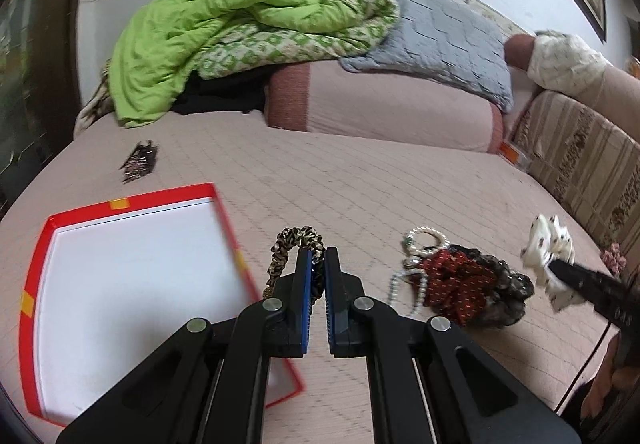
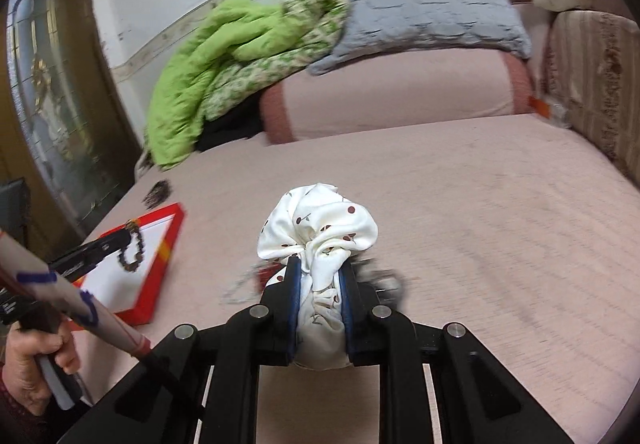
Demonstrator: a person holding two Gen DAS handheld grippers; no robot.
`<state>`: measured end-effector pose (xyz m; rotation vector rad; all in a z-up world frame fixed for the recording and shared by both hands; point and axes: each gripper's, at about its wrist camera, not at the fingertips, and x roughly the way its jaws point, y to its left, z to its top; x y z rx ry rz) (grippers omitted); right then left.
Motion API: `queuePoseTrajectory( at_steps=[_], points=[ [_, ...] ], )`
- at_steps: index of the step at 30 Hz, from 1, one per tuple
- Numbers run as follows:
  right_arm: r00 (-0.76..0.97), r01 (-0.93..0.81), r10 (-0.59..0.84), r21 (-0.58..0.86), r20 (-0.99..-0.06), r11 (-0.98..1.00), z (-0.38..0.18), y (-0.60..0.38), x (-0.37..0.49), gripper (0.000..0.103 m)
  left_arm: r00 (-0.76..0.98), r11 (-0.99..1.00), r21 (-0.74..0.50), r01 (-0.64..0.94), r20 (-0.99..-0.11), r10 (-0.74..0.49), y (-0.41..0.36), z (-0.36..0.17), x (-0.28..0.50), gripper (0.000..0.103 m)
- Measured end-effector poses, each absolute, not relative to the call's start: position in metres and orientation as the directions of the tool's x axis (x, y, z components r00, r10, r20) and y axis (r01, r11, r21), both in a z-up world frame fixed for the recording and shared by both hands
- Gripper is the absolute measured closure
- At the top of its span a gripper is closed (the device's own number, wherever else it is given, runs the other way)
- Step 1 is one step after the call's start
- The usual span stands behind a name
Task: Organize jewelry
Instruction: 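Grasp the white cherry-print scrunchie with the right tool while the left tool holds its scrunchie, then carry both scrunchies over the tray and open both tools to release them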
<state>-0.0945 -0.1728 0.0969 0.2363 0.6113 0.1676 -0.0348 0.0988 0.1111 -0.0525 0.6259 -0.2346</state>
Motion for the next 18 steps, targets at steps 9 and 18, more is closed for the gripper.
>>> queuePoseTrajectory(
  at_steps=[9,18],
  points=[
    [0.749,-0.256,0.362,0.261,-0.556,0.931,0.117,-0.079,-0.072,0.084,0.816,0.986,-0.149,0.079,-0.558,-0.15,0.169,0.115,-0.04,0.097],
    [0.683,-0.343,0.439,0.275,-0.584,0.898,0.125,-0.006,-0.041,0.084,0.825,0.985,-0.171,-0.035,-0.561,-0.068,0.227,0.114,-0.038,0.097]
  ],
)
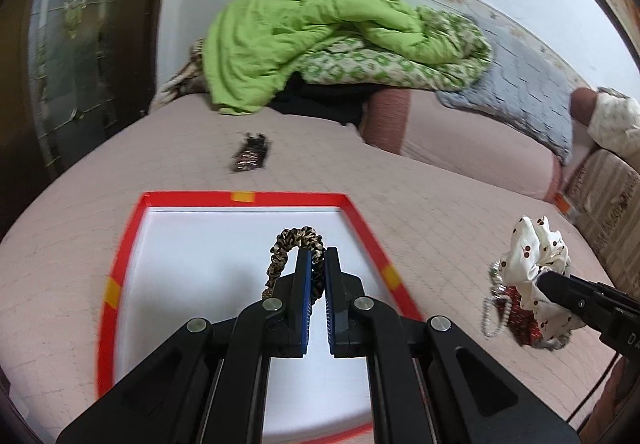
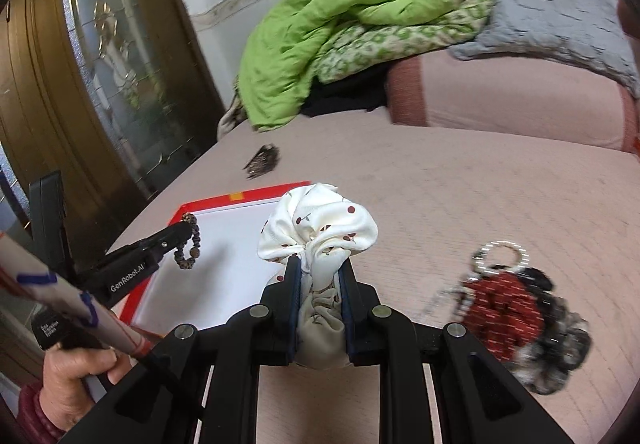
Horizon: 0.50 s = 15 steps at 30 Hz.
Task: Organize jewelry
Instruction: 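Carry both scrunchies over the tray and open both tools to release them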
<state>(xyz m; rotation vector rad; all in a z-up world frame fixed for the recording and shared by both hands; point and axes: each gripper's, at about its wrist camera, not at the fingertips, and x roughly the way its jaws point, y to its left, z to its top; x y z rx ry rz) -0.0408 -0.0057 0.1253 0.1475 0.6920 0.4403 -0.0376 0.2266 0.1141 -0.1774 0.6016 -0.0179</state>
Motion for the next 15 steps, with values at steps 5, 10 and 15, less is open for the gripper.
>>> queuePoseTrajectory(
  at_steps=[5,10,15],
  points=[
    [0.645,-0.379,0.467,0.278,-0.605,0.883,0.126,0.029,-0.024,0.084,0.811,0.979,-0.183,-0.092,-0.584,-0.033,0.25,0.109,-0.027,0.097],
    [0.605,-0.402,0.488,0.287,-0.629,0.87,0.121,0.059,-0.004,0.084,0.798,0.97,-0.192,-0.147,-0.602,0.002,0.273,0.105,-0.015,0.097],
    [0.569,-0.423,0.492,0.279,-0.659,0.862,0.115,0.091,0.021,0.084,0.775,0.956,-0.208,-0.209,-0.632,0.032,0.302,0.096,0.005,0.097]
  ],
)
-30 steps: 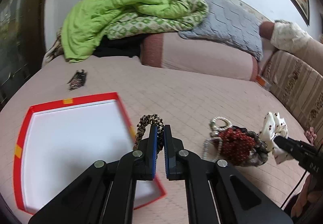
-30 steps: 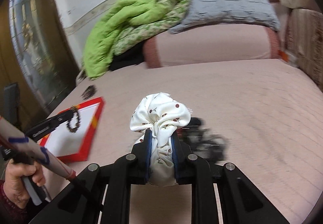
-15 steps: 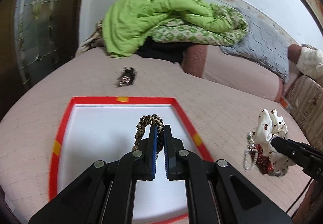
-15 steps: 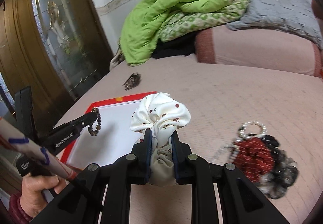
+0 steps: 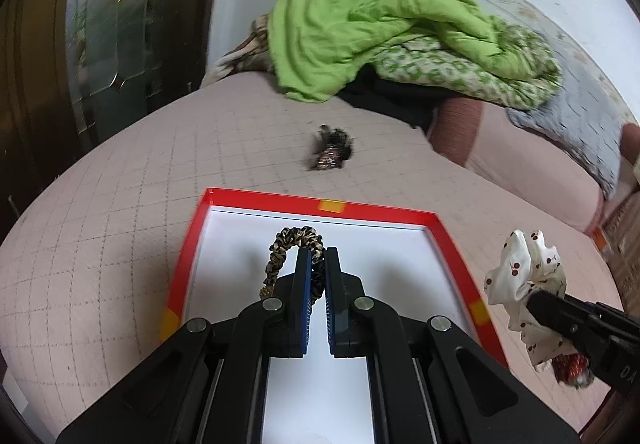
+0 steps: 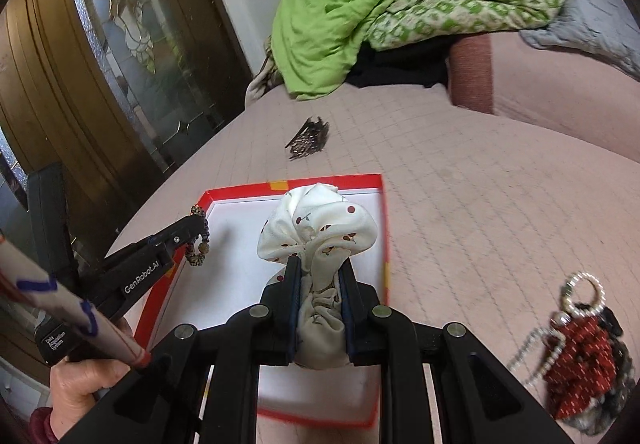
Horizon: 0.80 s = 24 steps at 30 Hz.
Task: Organize jewelry
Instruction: 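Carry both scrunchies over the tray and open both tools to release them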
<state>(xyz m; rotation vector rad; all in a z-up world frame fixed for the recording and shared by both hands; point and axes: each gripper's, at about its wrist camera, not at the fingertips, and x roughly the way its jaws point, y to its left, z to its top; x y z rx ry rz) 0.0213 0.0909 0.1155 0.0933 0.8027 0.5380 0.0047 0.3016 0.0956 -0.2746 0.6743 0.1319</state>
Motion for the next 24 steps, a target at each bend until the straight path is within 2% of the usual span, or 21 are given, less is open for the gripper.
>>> queuePoseTrajectory(
  at_steps=[5,14,24],
  points=[
    [0.534,-0.43,0.493,0.282,-0.686,0.858,0.106,0.118,0.051,0.084,0.739,0.941,-0.224,-0.253,-0.672,0.038,0.322,0.083,0.026,0.097],
    [0.48,-0.428,0.485,0.287,-0.731,0.857,0.087,0.158,0.099,0.083,0.706,0.944,-0.229,-0.237,-0.708,0.006,0.322,0.073,0.055,0.097],
    [0.43,-0.38,0.466,0.313,-0.774,0.871,0.059,0.168,0.131,0.081,0.651,0.94,-0.221,-0.259,-0.759,0.001,0.327,0.057,0.073,0.097]
  ],
)
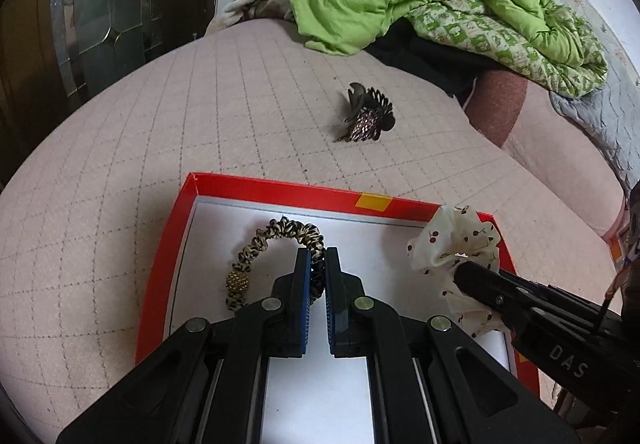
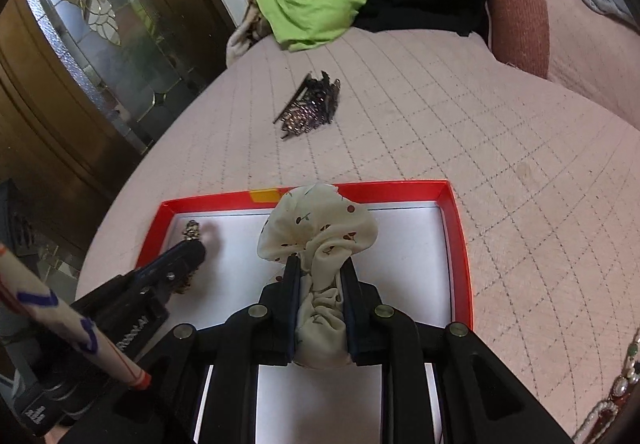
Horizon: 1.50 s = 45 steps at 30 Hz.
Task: Organize jewelry
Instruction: 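Carry both scrunchies over the tray and open both tools to release them, then withdraw both tools from the tray back toward the jewelry pile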
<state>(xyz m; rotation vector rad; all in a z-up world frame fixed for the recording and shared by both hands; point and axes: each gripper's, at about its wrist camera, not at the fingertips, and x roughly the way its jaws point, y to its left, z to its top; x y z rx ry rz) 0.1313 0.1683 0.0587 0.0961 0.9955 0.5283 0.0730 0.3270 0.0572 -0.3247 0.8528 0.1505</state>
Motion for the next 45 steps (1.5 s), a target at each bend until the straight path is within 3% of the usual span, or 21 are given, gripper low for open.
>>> queuePoseTrajectory(
  at_steps=[6,8,10,22,45],
  points=[
    [0.415,-0.346,0.43,0.298,-0.802,0.89,0.043,0.165,0.139,0.076,0.642,0.938,-0.219,-0.268,-0.767,0.005,0.328,0.055,0.075,0.094],
    [0.409,-0.342,0.427,0.298,-0.807,0.891,0.041,0.164,0.14,0.067,0.642,0.934,-0.217,-0.282,-0.767,0.016,0.33,0.055,0.074,0.081],
    [0.408,-0.335,0.419,0.294,-0.811,0.895,0.041,0.161,0.14,0.052,0.655,0.931,-0.217,-0.294,-0.755,0.031,0.33,0.058,0.071,0.061],
    [0.469,-0.343,0.471,0.337,-0.747,0.877,0.079,0.131,0.12,0.049,0.728,0.918,-0.253,-0.305,-0.683,0.053,0.328,0.081,0.058,0.06],
    [0.523,-0.313,0.518,0.413,-0.677,0.855,0.115,0.052,0.059,0.049,0.778,0.958,-0.128,-0.258,-0.615,0.128,0.261,0.104,0.024,0.058]
  ],
)
